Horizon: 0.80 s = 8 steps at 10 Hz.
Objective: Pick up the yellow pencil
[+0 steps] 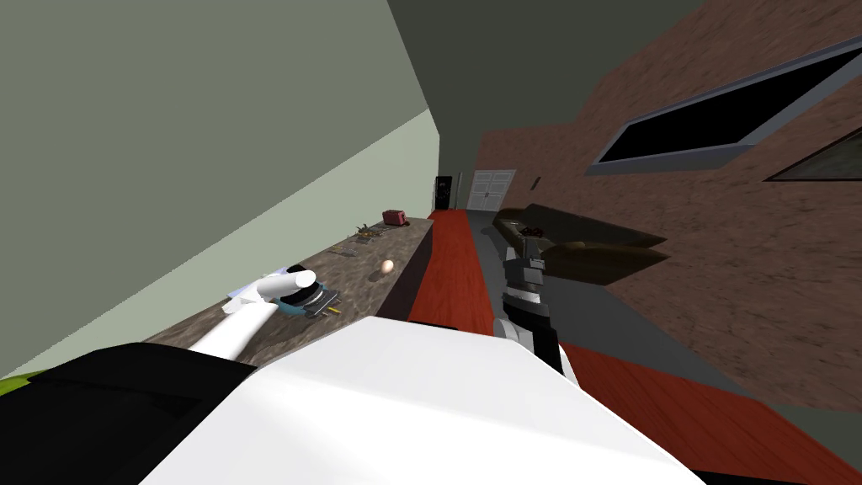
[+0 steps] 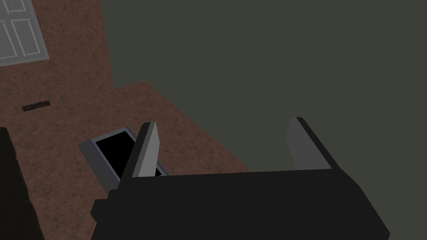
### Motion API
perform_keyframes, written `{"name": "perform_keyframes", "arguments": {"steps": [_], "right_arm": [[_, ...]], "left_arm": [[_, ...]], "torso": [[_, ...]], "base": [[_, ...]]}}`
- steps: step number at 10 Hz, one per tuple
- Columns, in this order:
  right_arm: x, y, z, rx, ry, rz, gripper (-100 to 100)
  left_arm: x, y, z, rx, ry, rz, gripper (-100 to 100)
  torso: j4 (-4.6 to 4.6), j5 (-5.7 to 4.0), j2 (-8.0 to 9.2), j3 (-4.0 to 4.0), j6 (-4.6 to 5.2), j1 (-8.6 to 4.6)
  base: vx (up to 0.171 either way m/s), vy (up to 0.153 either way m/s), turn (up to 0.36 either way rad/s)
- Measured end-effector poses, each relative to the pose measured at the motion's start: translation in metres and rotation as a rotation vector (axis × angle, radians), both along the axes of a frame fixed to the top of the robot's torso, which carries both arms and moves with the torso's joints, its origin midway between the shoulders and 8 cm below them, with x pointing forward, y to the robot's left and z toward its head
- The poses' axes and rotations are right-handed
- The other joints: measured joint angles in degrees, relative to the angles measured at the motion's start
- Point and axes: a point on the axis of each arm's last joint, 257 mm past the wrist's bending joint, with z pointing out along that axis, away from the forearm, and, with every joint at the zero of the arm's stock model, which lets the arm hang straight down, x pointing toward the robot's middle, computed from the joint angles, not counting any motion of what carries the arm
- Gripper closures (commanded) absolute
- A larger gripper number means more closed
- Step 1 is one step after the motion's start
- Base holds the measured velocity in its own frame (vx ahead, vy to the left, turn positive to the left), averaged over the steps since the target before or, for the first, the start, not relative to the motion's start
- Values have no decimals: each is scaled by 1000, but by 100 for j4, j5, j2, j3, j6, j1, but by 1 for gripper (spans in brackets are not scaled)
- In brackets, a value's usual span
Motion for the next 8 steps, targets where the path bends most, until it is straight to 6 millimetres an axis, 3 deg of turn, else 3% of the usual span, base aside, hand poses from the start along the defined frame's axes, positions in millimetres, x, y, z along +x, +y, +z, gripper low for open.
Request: {"name": "perform_keyframes", "arguments": {"steps": [3,4,5,7,8], "right_arm": [[0,0,0,0,0,0,0],[0,0,0,0,0,0,0],[0,0,0,0,0,0,0],[0,0,0,0,0,0,0],[0,0,0,0,0,0,0]], "left_arm": [[0,0,0,0,0,2,100],[0,0,0,0,0,2,0],[0,0,0,0,0,2,100],[0,1,13,1,1,-8,100],[0,1,14,0,3,-9,0]], "torso": [[-1,0,-3,-2,4,0],[-1,0,-3,-2,4,0],[-1,0,-3,-2,4,0],[-2,-5,-12,-7,1,-11],[-3,-1,-10,-6,3,-7]], "base": [[0,0,0],[0,0,0],[20,-10,63],[24,-16,40],[0,0,0]]}}
